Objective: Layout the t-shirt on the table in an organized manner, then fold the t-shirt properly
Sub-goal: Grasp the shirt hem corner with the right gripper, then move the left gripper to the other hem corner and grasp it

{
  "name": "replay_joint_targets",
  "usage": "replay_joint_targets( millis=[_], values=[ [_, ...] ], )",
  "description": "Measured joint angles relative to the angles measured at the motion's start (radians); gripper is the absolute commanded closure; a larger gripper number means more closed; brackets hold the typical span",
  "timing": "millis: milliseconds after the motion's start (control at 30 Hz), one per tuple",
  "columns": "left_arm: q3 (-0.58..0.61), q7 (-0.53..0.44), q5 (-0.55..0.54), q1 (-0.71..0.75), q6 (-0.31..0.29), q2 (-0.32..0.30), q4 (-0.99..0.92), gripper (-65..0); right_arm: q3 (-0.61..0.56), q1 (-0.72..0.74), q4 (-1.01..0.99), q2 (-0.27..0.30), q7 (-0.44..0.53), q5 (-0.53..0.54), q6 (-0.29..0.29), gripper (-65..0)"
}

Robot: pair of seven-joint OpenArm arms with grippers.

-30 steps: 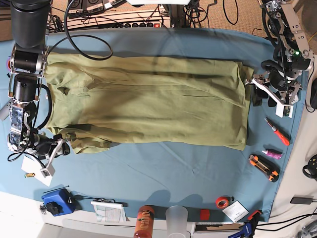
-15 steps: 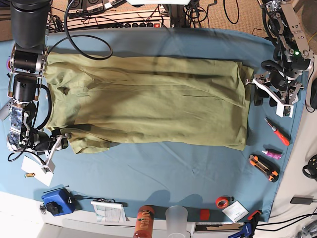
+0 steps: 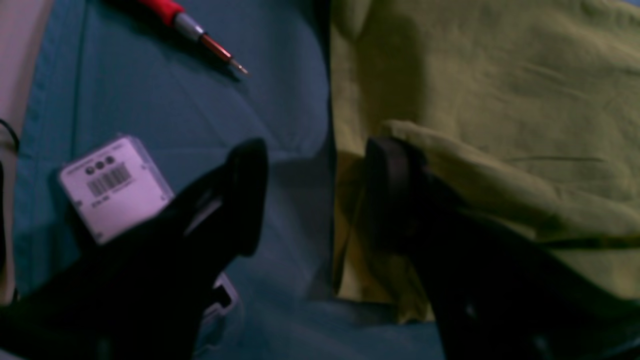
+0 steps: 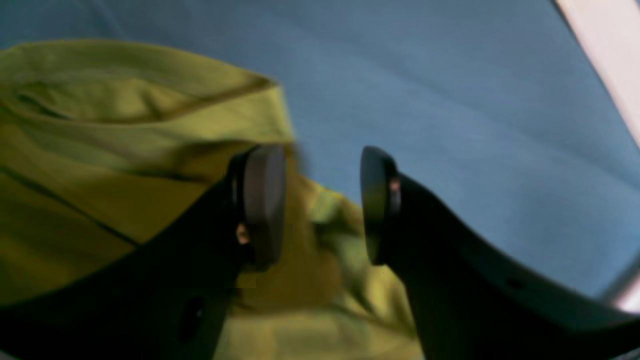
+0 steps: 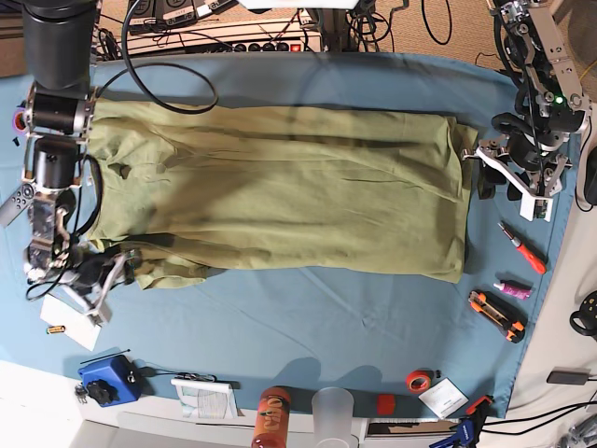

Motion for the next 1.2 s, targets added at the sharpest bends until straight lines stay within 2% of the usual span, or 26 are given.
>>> replay_joint_targets(
  millis=[100,233,333,400,600,733,833,933,1033,1200],
  values=[
    [0.0,0.0,0.0,0.0,0.0,0.0,0.0,-32.0,0.0,-0.034,-0.008,-0.027,-0.002,-0.011,0.0,-24.9],
    [0.0,0.0,0.0,0.0,0.0,0.0,0.0,-32.0,0.0,-0.039,-0.009,-0.035,0.0,-0.01,-0.003,-24.9],
    [0.0,0.0,-0.064,0.0,0.0,0.0,0.0,-32.0,0.0,-0.04,-0.009,-0.035,0.001,-0.017,-0.003,-24.9],
    [0.008,-0.044,-0.088,-0.001,-0.039,0.0,0.0,-32.0,0.0,-0.039,-0.009,-0.035,-0.002,-0.017,-0.003,-24.9],
    [0.138,-0.091,0.0,-0.13,-0.051,0.0,-0.037,-32.0,0.0,-0.039,-0.007,-0.037,-0.002,-0.017,-0.003,-24.9],
    [0.235,-0.12,0.121,-0.278,-0.045,-0.001,-0.255,-32.1,0.0,-0.039,-0.006,-0.037,-0.006,-0.017,-0.003,-24.9],
    [0.255,-0.112,0.167,-0.408,0.016,0.002,-0.464,-32.1,0.001,-0.039,-0.005,-0.037,-0.006,-0.016,-0.003,-24.9],
    [0.246,-0.08,0.15,-0.53,0.01,-0.01,-0.616,-32.2,0.001,-0.039,-0.005,-0.037,-0.006,-0.016,-0.003,-24.9],
    [0.246,-0.072,0.105,-0.607,-0.051,-0.025,-0.738,-32.2,0.001,-0.039,-0.005,-0.037,-0.006,-0.017,-0.003,-24.9],
    [0.247,-0.055,0.12,-0.668,-0.03,-0.027,-0.919,-32.2,0.001,-0.039,-0.005,-0.037,-0.009,-0.016,-0.003,-24.9]
  ],
)
